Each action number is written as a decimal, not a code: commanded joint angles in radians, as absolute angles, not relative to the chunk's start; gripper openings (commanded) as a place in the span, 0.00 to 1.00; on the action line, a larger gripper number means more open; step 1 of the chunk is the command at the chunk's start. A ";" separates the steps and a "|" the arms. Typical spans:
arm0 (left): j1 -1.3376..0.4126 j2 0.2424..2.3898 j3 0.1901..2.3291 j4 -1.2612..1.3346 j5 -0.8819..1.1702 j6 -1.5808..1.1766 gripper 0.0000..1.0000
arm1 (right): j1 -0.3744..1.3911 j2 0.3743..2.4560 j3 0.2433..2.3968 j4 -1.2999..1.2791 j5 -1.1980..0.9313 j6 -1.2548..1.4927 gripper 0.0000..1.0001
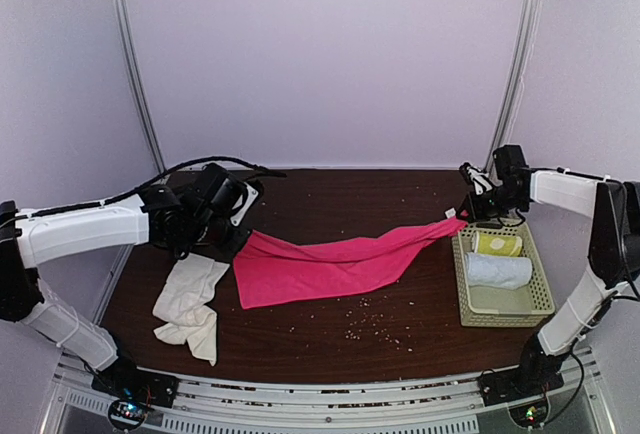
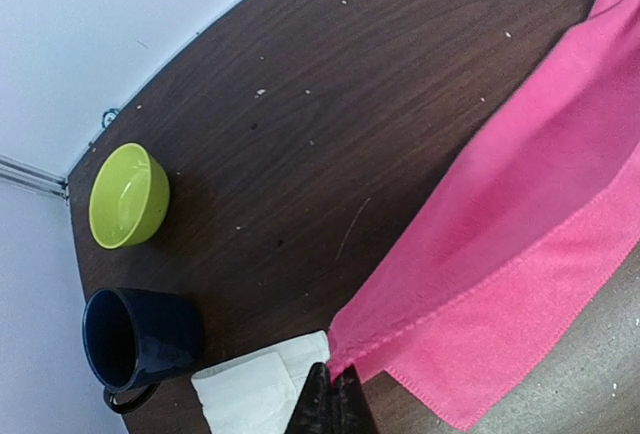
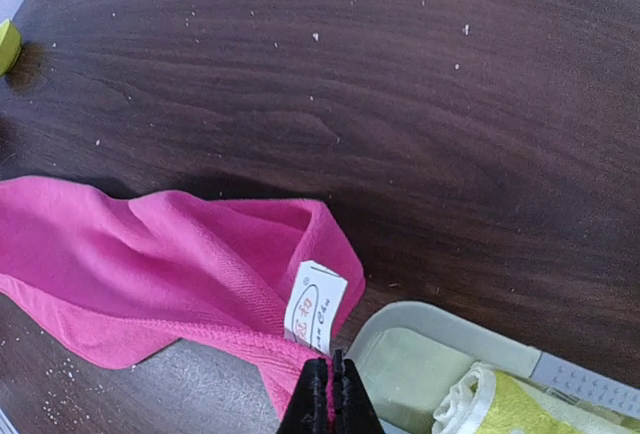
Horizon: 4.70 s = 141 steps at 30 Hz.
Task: Roll the towels
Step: Flatten out the towel at the center of the board, then move the towel to the corner of the board, then move the towel to the center of the board.
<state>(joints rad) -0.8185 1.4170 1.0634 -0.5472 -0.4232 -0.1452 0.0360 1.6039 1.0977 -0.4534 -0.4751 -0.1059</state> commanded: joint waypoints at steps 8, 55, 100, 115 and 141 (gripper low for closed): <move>-0.787 1.186 1.201 -0.592 -0.525 -0.120 0.00 | 0.036 1.403 1.287 -0.462 -0.658 -0.124 0.00; -0.373 1.904 1.687 -0.522 -0.210 -0.104 0.53 | 0.038 2.072 1.855 -0.327 -0.495 0.030 0.57; -0.479 1.689 0.933 -0.699 0.146 -0.489 0.31 | 0.300 1.915 1.532 -0.702 -0.251 -0.372 0.33; -0.398 1.606 1.152 -0.821 0.051 -0.479 0.37 | 0.251 1.909 1.499 -0.713 -0.197 -0.389 0.35; -0.497 1.899 1.157 -0.579 0.142 -0.483 0.15 | 0.254 1.904 1.471 -0.733 -0.126 -0.357 0.32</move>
<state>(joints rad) -0.5137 1.9499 1.2510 -0.5297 0.1787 -0.4511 0.2493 1.9335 1.4593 -0.7155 -0.1474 -0.3595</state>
